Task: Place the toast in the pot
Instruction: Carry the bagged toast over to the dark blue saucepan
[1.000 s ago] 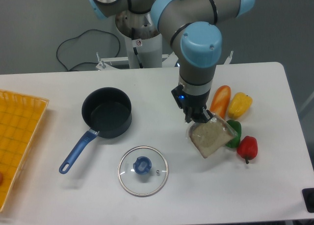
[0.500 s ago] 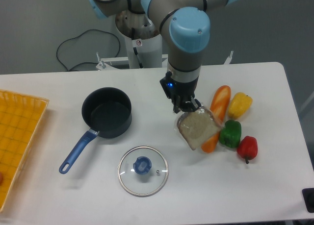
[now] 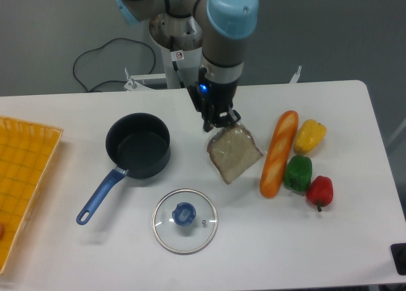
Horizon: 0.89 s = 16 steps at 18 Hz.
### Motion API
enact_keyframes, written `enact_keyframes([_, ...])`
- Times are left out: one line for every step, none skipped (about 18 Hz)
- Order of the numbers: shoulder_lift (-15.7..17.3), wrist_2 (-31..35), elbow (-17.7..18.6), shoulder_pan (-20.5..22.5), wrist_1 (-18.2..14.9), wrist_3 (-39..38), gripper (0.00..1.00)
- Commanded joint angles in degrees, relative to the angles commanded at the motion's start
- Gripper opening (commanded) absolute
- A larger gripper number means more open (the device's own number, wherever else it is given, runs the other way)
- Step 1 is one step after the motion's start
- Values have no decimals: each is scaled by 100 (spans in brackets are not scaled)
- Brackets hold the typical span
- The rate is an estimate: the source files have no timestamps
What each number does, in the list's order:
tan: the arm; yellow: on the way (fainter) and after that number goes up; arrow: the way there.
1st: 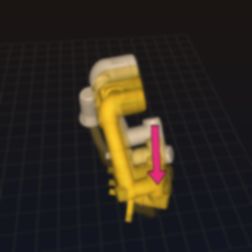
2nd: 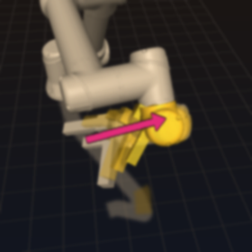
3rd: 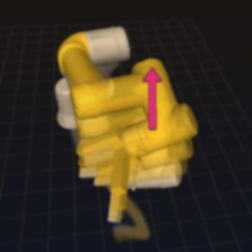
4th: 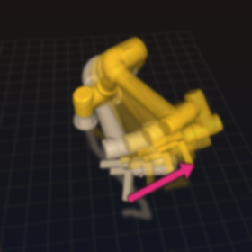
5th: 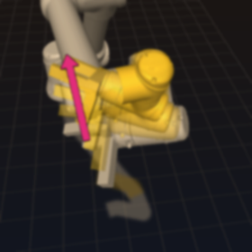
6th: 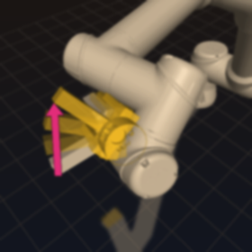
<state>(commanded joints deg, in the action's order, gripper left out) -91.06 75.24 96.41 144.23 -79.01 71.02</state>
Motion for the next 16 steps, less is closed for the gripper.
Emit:
enact_keyframes([140,0,131,-17,9,-44,0])
enact_keyframes([263,0,237,-26,61,-114,0])
enact_keyframes([334,0,290,-70,123,-184,0])
enact_keyframes([396,0,334,-123,141,-254,0])
enact_keyframes([475,9,361,-175,141,-316,0])
enact_keyframes([554,9,413,-176,141,-386,0])
enact_keyframes([624,9,466,-202,149,-465,0])
enact_keyframes([677,9,493,-263,176,-536,0])
enact_keyframes([721,17,545,-342,185,-606,0])
enact_keyframes([765,17,572,-386,211,-667,0])
enact_keyframes([792,26,581,-430,220,-746,0])
enact_keyframes([827,35,607,-466,220,-834,0])
enact_keyframes([871,35,625,-536,220,-931,0])
enact_keyframes([888,35,651,-597,229,-1001,0])
enact_keyframes([941,35,660,-659,229,-1054,0])
enact_keyframes([976,35,712,-711,229,-1124,0])
